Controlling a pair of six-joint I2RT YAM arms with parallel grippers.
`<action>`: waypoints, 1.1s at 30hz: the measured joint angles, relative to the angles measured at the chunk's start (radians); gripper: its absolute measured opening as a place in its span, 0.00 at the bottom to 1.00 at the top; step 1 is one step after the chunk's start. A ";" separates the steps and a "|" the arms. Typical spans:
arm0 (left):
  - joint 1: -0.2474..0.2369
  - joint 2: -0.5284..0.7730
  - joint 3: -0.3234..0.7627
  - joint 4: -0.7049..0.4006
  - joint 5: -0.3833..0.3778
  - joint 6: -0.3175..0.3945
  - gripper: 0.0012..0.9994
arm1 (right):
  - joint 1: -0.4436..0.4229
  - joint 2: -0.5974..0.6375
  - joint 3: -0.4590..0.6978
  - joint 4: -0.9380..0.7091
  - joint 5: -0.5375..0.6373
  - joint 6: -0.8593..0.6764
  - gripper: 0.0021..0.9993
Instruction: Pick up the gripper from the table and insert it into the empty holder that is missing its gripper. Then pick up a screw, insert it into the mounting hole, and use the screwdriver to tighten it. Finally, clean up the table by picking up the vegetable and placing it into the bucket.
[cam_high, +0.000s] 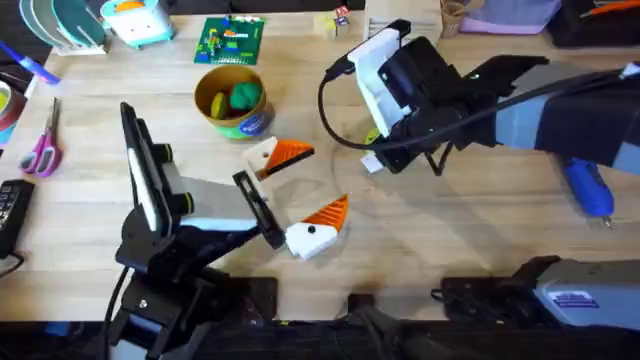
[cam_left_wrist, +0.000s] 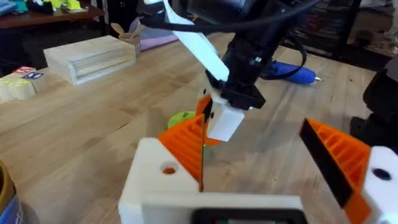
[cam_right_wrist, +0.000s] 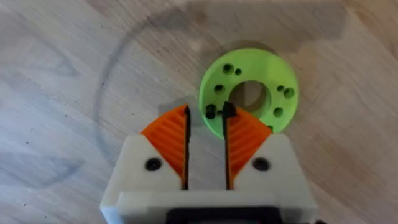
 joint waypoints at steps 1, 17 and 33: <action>0.000 0.000 0.000 0.000 0.000 0.000 0.99 | 0.000 0.000 0.000 0.000 0.000 0.000 0.31; 0.000 0.000 0.000 0.000 0.000 0.000 0.99 | 0.000 0.017 0.001 0.014 0.003 0.000 0.26; 0.000 0.000 0.000 0.000 0.000 0.000 0.99 | -0.001 0.021 0.008 0.017 0.008 -0.003 0.01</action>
